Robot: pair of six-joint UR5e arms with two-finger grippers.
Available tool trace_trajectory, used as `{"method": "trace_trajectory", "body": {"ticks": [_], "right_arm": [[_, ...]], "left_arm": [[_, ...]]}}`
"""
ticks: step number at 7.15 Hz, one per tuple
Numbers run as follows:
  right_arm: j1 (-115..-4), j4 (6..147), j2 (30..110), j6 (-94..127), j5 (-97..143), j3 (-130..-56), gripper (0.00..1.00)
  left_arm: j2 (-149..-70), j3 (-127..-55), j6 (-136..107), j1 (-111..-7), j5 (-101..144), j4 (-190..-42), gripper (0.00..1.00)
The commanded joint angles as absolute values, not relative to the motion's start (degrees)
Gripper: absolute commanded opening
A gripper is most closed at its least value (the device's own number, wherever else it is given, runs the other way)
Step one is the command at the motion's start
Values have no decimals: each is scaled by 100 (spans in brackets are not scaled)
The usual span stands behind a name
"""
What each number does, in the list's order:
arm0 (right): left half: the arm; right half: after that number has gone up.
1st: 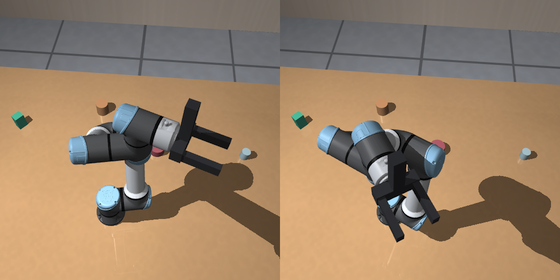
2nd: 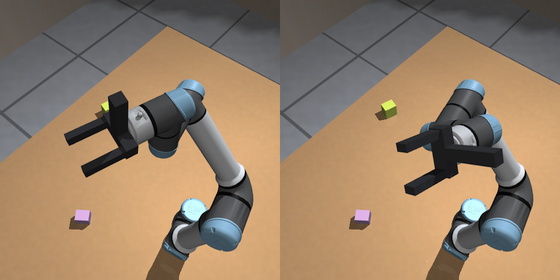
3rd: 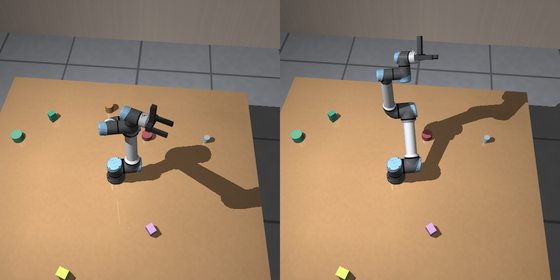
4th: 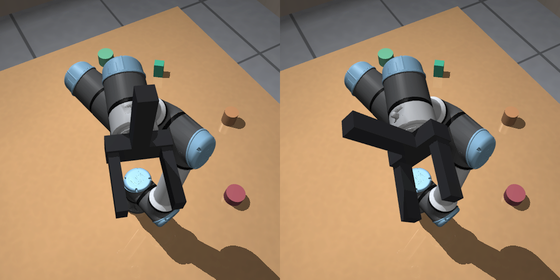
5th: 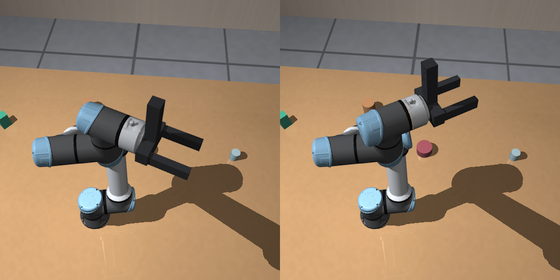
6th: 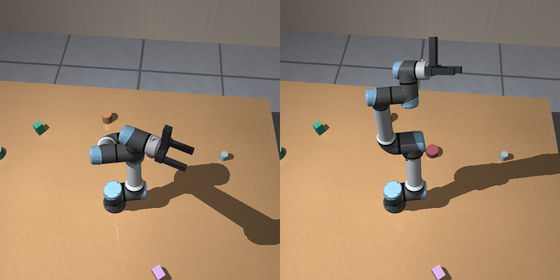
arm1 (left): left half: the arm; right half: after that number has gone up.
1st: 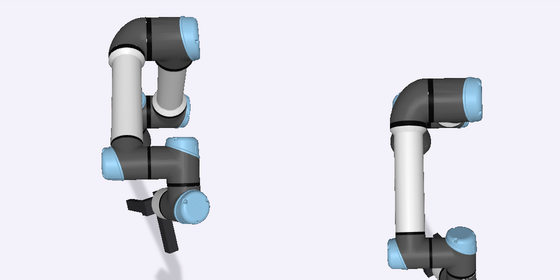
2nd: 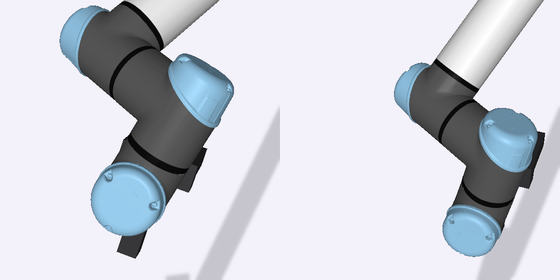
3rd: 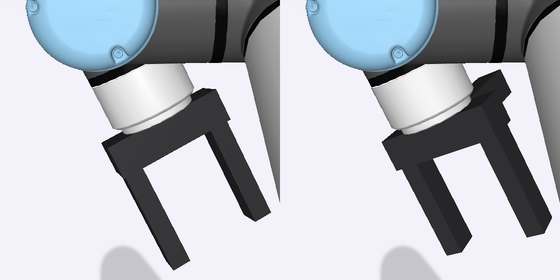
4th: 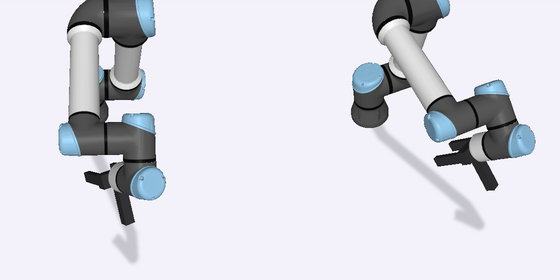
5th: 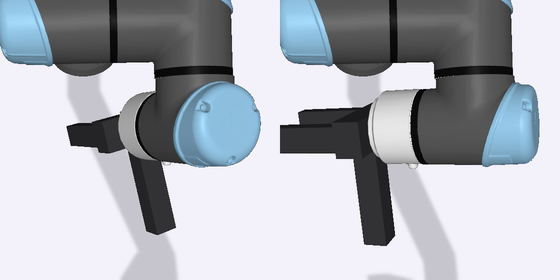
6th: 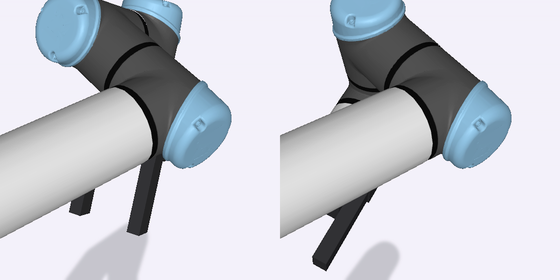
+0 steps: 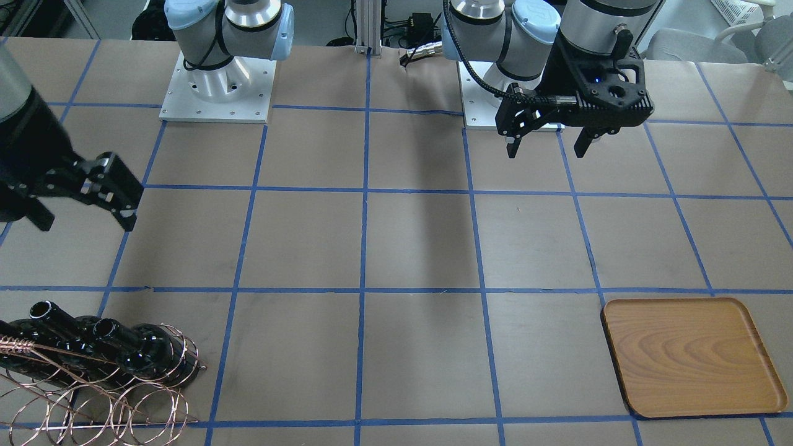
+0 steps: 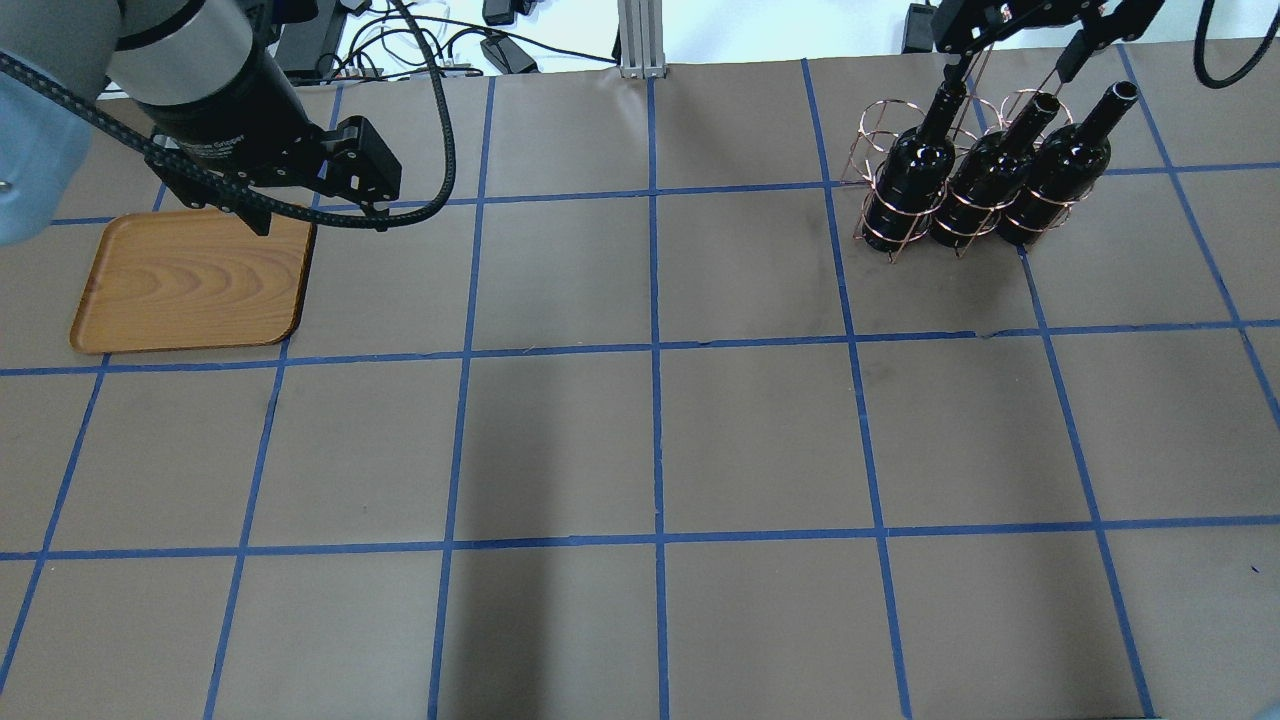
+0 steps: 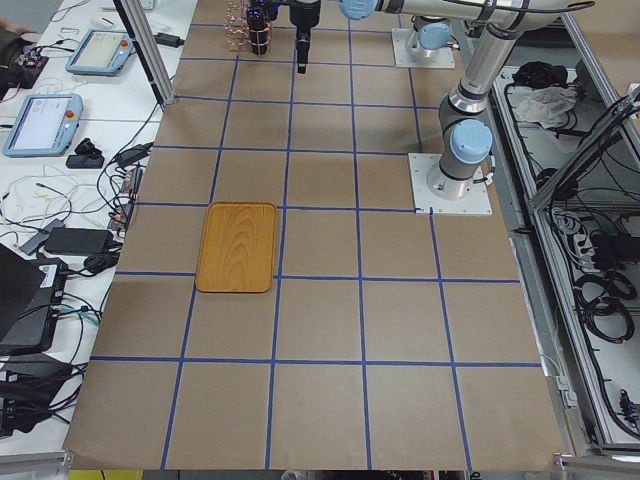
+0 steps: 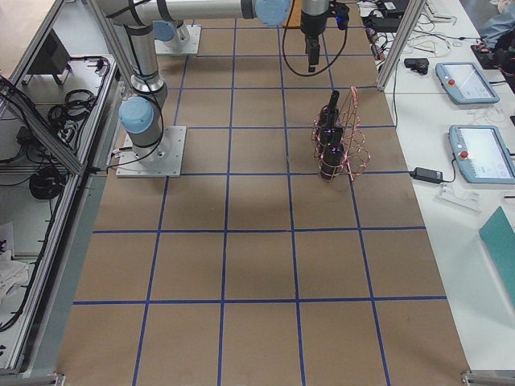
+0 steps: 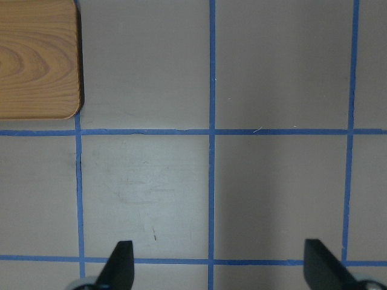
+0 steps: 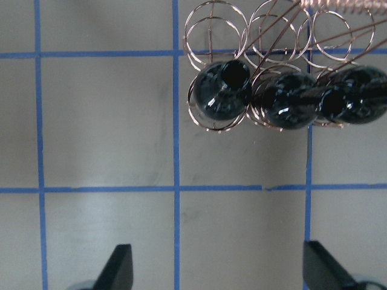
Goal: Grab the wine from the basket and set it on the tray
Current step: 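Lower the right gripper over the wine rack toward the bottles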
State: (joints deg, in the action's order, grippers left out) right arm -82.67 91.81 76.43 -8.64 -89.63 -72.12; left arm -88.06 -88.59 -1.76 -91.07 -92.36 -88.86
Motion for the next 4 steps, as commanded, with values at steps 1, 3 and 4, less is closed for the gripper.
{"method": "trace_trajectory", "body": {"ticks": [1,3,4], "right_arm": [[-7850,9622,7094,-1492,-8974,-7040,100],[-7805,9798,6804,-1696,-9087,-7066,98],[-7761,9817,6637,-1696,-9157,-7110,93]], "left_arm": [[-8815,-8859,-176,-9105,-9229,-8877,100],[-8815,-8859,-176,-9097,-9237,-8868,100],[-8815,-8859,-176,-9097,-9229,-8868,100]]}}
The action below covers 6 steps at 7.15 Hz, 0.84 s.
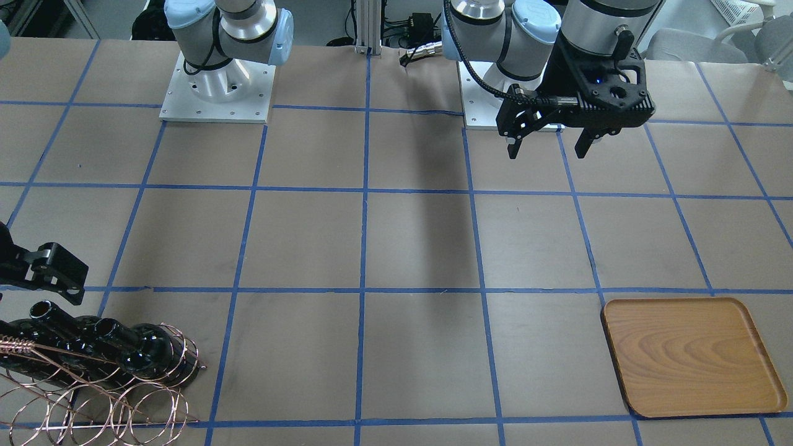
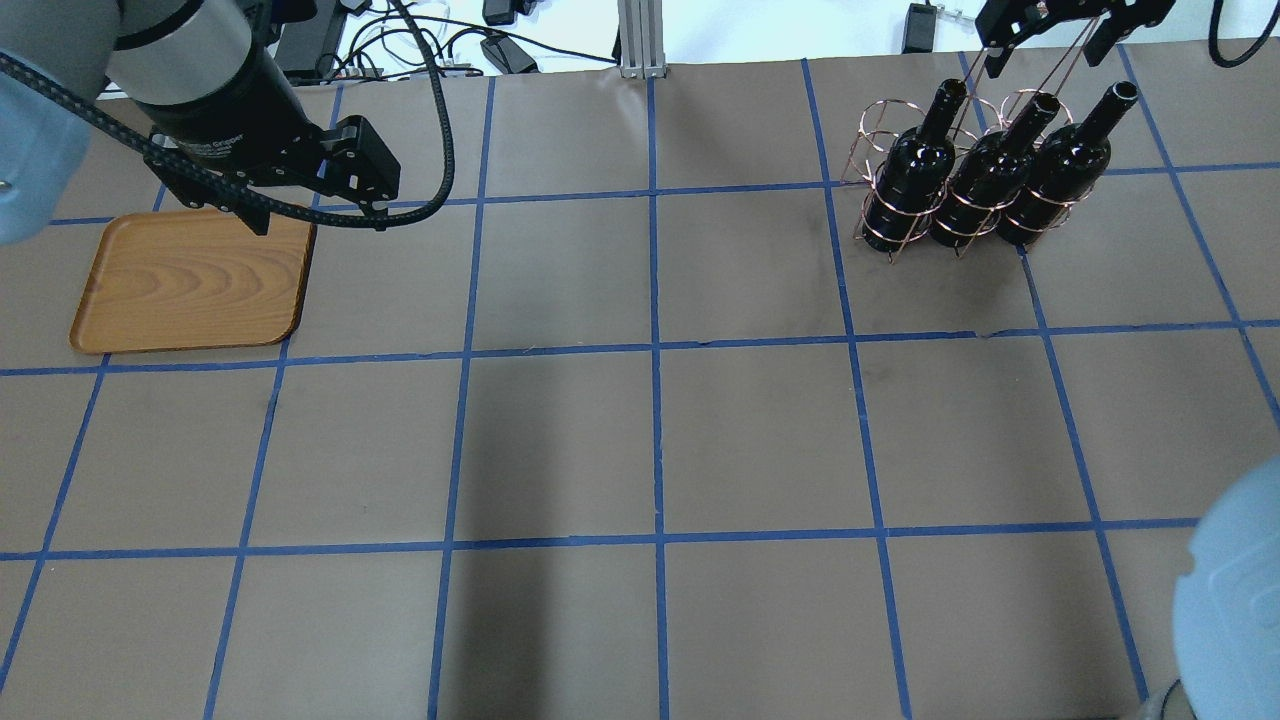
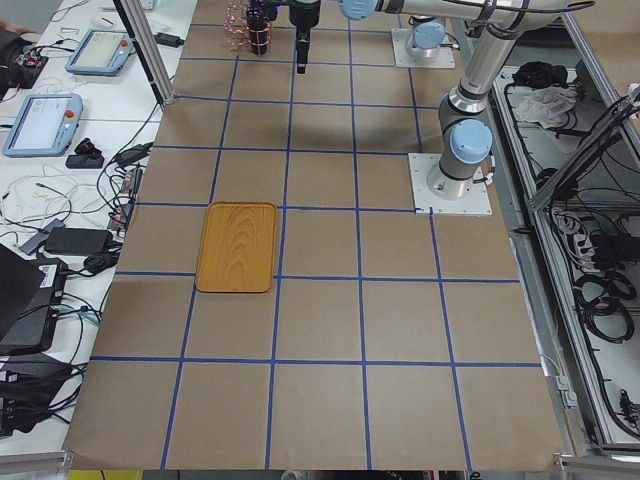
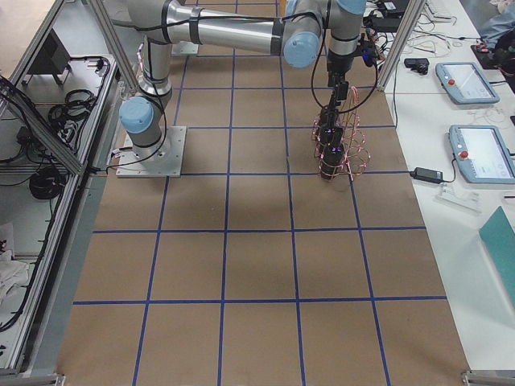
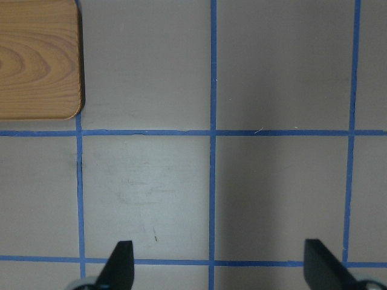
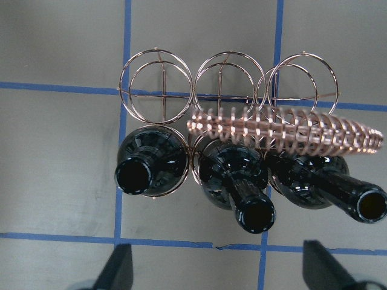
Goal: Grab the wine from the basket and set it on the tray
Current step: 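Lower the right gripper over the wine rack toward the bottles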
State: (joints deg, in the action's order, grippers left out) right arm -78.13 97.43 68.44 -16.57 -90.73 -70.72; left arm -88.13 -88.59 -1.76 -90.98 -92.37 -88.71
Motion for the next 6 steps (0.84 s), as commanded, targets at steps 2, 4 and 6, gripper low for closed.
{"method": "trace_trajectory", "body": {"ticks": [2,4,6], "right_arm": [[-7761,9940,6540,-1740,-9184,-7303,89],[-7752,10081,6478,-1775,-9185,-7435,72],[-7761,10378,6478,-1767,-9150,-7427,38]], "left_arm": [[-8815,-8859,-176,-9097,-9220,-8877,100],[-8815,-8859,-167,-9097,-9229,-8868,100],[-8816,-8868,-167,-9097,-9220,-8868,100]]}}
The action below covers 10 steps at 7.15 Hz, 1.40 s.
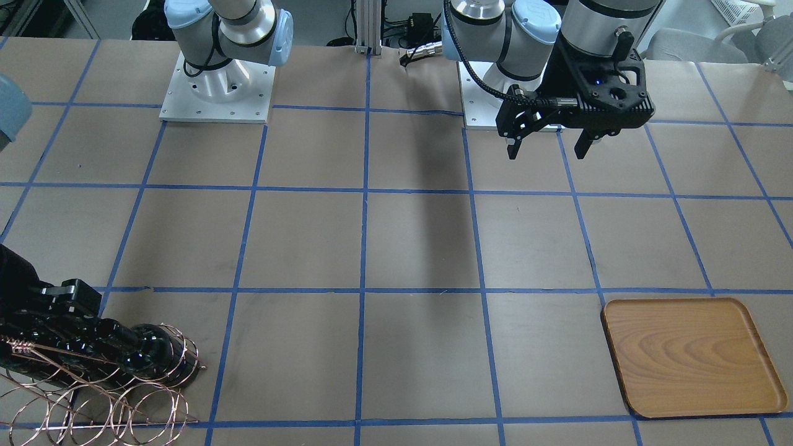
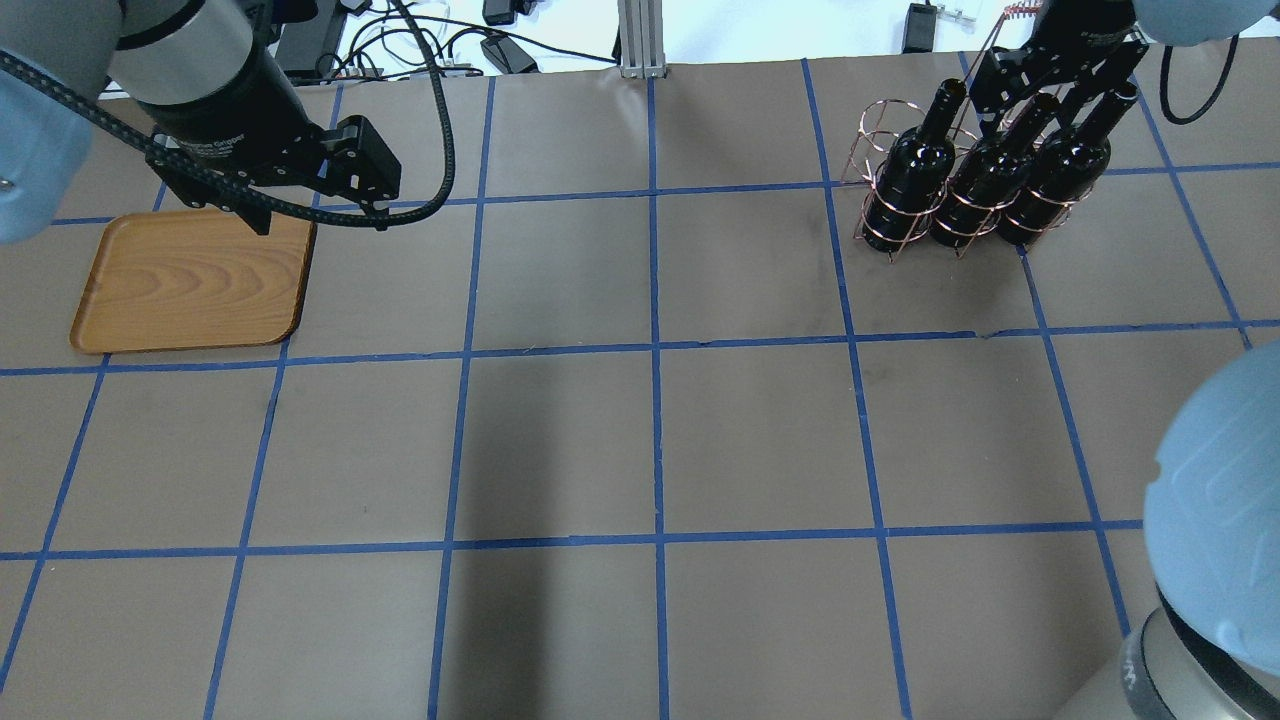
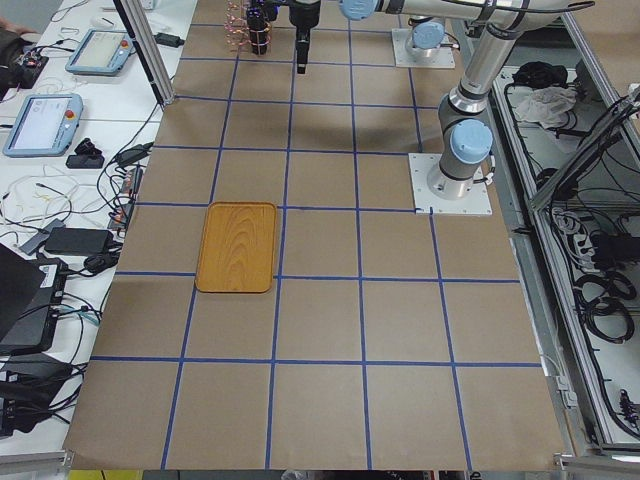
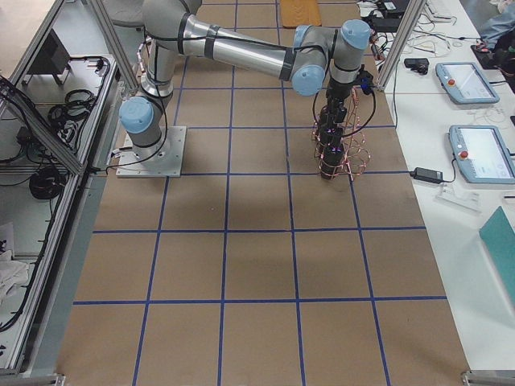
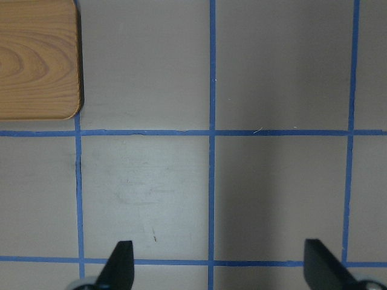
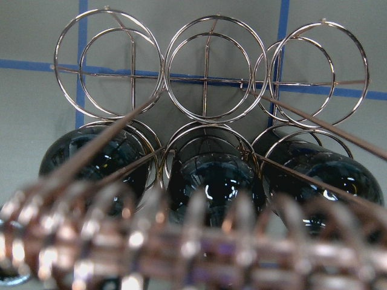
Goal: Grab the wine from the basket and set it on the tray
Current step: 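Grasp the neck of the nearest dark wine bottle with the right gripper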
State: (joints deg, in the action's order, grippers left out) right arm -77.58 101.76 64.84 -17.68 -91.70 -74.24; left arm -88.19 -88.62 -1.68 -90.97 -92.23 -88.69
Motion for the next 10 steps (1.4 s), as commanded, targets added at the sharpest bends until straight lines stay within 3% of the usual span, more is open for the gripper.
{"method": "trace_trajectory", "body": {"ticks": [1,3,5,6,7,8,10], "right_arm": [[-7752,10432,6486,-1740,-9132,-7383,28],[-7752,10398,6530,-1688,-9193,-7374,7],[-7752,10258,6871,-1635,-9141,-7365,5],[-7752,10257,6864,-1661,-9115,-7374,16],[-7752,10309,6838,-1722,-9123,-7409,43],[-7752,10327,6820,-1836,-9175,-7453,54],[-7752,10327,6698,-1995,-9202,-7462,58]], "left_arm": [[-8815,-8859,-158,-9097,-9228,-8859,100],[-8824,-8859,-158,-9097,-9229,-8859,100],[-8816,-8868,-158,-9097,-9237,-8859,100],[-8815,-8859,-158,-9088,-9246,-8859,100],[-8815,-8859,-167,-9088,-9255,-8859,100],[-8815,-8859,-167,-9070,-9255,-8859,100],[-8815,-8868,-167,-9079,-9255,-8868,100]]}}
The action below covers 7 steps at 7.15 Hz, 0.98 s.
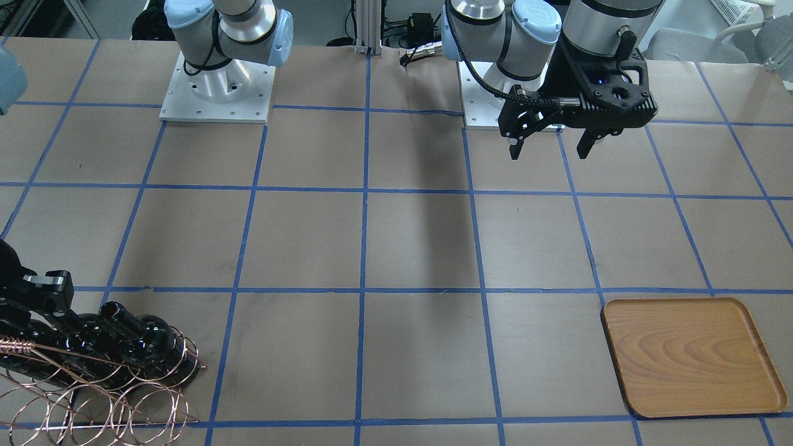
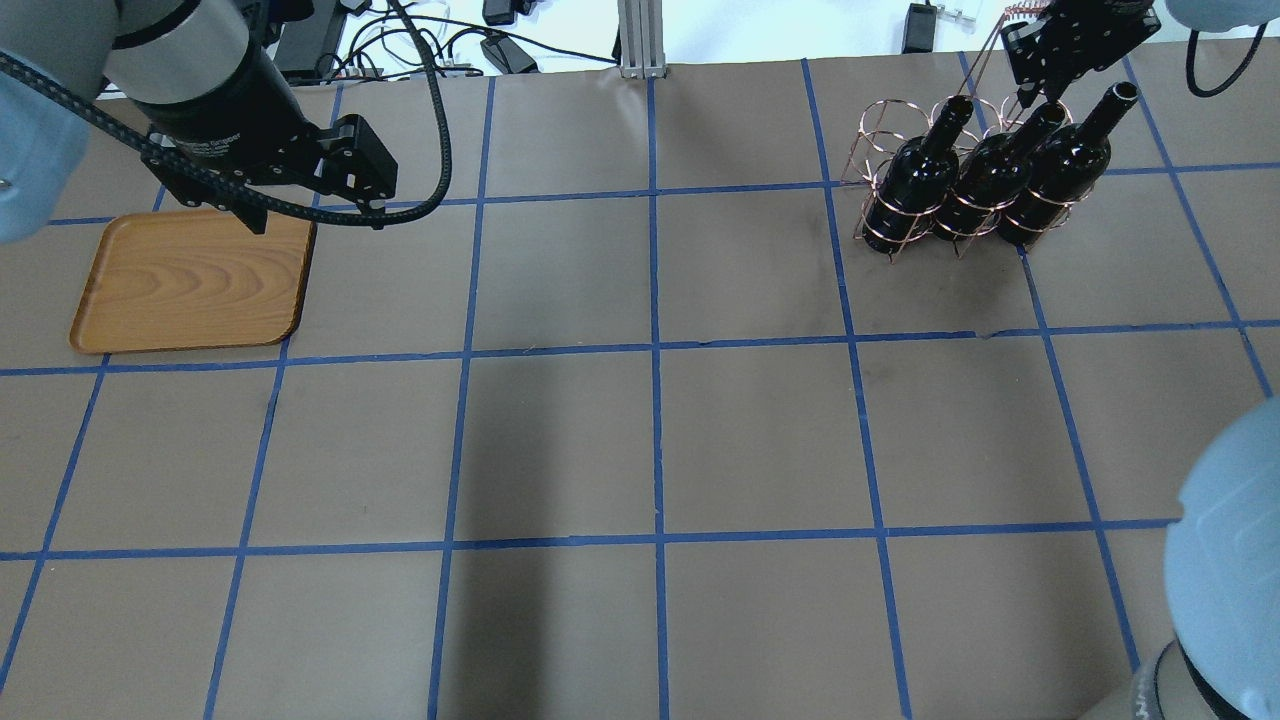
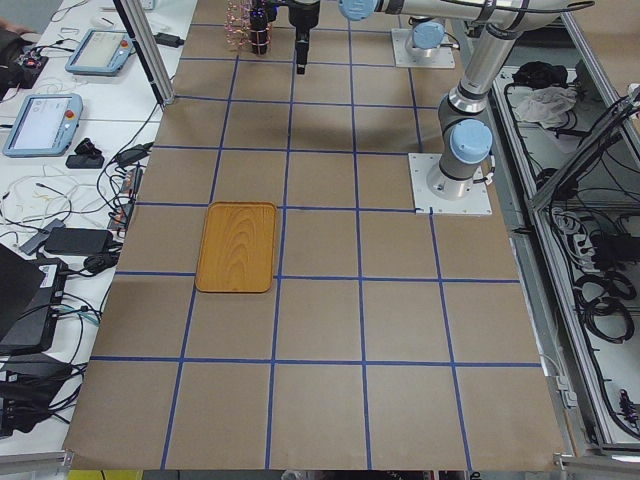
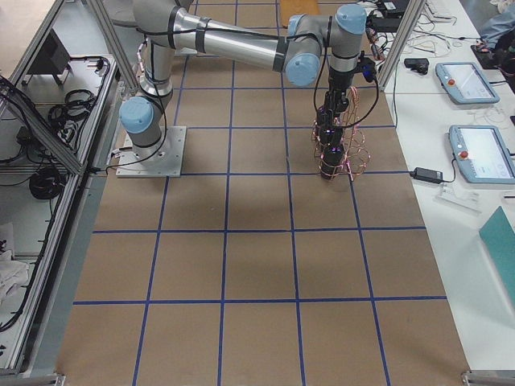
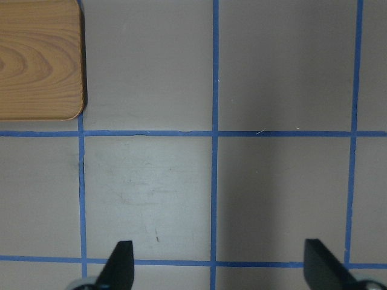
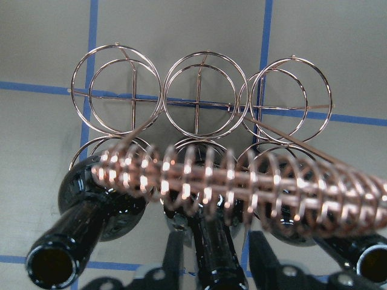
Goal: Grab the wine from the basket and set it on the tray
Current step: 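Grasp the neck of the nearest dark wine bottle with the right gripper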
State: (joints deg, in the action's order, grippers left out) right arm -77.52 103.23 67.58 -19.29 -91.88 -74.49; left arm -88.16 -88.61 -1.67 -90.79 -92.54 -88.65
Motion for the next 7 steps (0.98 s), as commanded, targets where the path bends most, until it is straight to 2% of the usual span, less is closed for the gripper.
{"method": "trace_trajectory", "body": {"ticks": [1,4,5,6,7], "right_arm": [[-7752,10336,6654,-1986,-9202,-7523,56],[-7735,10327,6645,-2039,-9403,-7725,48],[-7734,10318,6645,-2039,-9404,-7726,40],[-7734,10327,6653,-2030,-9396,-7726,28],[-7734,10327,6697,-1961,-9335,-7708,22]], "left_arm": [[-8815,-8859,-167,-9070,-9264,-8868,100],[-8824,-8868,-167,-9070,-9255,-8859,100],[-8824,-8868,-158,-9079,-9255,-8859,100],[-8824,-8868,-167,-9079,-9255,-8859,100],[-8833,-8868,-158,-9079,-9255,-8859,100]]}}
